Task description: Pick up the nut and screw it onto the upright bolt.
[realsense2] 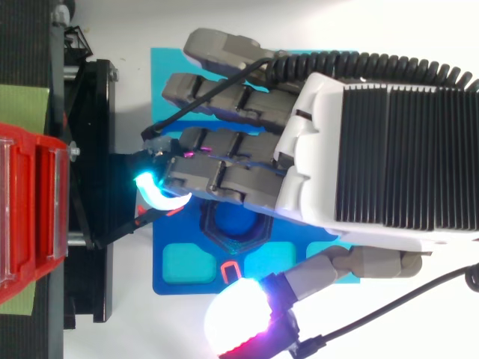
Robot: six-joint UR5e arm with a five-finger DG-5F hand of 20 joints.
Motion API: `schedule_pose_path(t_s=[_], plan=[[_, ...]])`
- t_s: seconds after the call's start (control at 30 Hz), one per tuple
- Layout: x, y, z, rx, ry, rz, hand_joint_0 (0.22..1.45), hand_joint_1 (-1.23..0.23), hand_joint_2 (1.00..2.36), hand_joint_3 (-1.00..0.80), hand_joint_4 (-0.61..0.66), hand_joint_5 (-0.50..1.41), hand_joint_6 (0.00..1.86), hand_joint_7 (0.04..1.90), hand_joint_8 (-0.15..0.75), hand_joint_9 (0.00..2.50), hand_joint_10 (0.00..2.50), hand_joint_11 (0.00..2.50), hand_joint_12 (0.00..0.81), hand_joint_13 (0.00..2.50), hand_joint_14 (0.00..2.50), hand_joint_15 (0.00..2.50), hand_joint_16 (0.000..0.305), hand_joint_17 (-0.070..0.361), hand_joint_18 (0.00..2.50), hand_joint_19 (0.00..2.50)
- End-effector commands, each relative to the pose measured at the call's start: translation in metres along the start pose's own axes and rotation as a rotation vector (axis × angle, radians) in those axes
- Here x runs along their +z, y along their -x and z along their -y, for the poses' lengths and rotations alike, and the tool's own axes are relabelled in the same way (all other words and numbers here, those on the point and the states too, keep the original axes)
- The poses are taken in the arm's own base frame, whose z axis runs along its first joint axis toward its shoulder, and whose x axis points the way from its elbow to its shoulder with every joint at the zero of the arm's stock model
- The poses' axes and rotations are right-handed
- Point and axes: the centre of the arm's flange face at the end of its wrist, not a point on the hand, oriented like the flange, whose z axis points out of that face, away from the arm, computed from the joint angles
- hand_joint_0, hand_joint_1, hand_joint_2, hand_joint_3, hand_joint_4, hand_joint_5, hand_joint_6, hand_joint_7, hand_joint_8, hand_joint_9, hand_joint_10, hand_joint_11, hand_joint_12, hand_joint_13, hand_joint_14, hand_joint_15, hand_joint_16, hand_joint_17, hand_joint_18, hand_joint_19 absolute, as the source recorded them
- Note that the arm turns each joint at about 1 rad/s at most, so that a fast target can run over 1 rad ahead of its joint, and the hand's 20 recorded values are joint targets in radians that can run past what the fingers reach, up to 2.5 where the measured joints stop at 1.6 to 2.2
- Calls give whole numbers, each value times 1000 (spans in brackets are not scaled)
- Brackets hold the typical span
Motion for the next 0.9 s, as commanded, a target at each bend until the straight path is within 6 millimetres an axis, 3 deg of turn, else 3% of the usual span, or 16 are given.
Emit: schedule_pose_path(t_s=[0.0,0.47,0.87], plan=[[-2,-2,1,-2,-6,-18,479,-107,1000,-500,251,-99,503,735,284,632,0,0,375,288,0,0,46,104,7,0],[-6,-5,2,5,-14,-57,497,-152,1000,-500,300,-59,504,959,316,901,0,0,337,478,0,0,38,85,199,0],[-6,-5,4,7,2,-62,515,-197,1000,-500,244,1,505,1227,329,1133,2,65,278,634,0,0,29,66,325,0]])
